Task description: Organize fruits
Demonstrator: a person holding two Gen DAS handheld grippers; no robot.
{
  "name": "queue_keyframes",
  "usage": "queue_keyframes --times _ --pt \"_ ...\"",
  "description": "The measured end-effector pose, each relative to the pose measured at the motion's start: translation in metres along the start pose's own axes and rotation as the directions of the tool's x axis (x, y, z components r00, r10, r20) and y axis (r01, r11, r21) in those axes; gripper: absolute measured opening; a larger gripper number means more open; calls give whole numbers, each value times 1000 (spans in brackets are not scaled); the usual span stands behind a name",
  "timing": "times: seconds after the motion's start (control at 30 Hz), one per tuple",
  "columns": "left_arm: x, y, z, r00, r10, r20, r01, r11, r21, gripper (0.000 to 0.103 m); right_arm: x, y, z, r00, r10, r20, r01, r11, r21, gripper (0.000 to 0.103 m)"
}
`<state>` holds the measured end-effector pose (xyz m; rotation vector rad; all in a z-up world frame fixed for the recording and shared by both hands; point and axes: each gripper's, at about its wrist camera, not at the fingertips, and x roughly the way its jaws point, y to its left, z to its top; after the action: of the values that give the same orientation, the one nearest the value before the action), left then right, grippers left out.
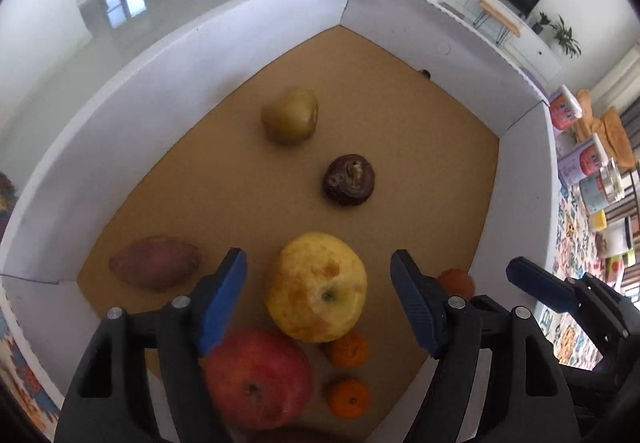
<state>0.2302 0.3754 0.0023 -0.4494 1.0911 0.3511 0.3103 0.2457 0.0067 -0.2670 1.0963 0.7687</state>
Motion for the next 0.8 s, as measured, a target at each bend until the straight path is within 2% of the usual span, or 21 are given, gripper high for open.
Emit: queue_keyframes --times 0.07,0.17,0.23,0.3,0.37,0.4,0.43,0.53,0.57,0.67,0.7,0.8 --pt "-22 -4 -3 998 3 70 -6 999 47 82 -3 -2 0 1000 -9 8 9 1000 22 64" --pt "-62 -11 -13 979 51 199 -74 991 111 88 -27 -6 -2 999 -15 52 13 999 45 78" --pt "-90 -16 -26 958 56 281 -103 983 154 89 -51 -6 -5 995 -45 91 40 998 54 85" --pt "-113 -22 -40 930 92 357 -163 971 174 96 -79 -6 -11 988 -62 140 53 997 63 88" --pt "-132 -24 -59 896 127 425 -223 957 185 98 -106 -6 -20 978 -81 192 65 994 88 96" --pt "-136 -23 -65 894 130 428 -227 957 183 98 -116 -6 -26 973 -86 212 66 993 98 99" --pt "-139 -21 -71 900 133 416 -220 961 169 99 -123 -6 -30 969 -92 228 68 992 107 103" --pt "-140 -6 -87 924 109 368 -166 978 127 99 -129 0 -49 971 -101 219 76 990 118 103" --pt "-139 -4 -91 924 116 365 -170 978 119 99 -127 3 -56 973 -105 207 81 989 121 103" --pt "-142 -1 -103 899 215 383 -268 959 91 99 -122 11 -71 975 -123 187 99 986 131 103" --pt "-143 1 -106 898 236 371 -286 954 86 99 -120 15 -73 975 -129 180 107 986 129 103" --pt "-142 9 -108 925 191 328 -229 970 81 99 -118 28 -74 979 -135 151 118 986 114 103"
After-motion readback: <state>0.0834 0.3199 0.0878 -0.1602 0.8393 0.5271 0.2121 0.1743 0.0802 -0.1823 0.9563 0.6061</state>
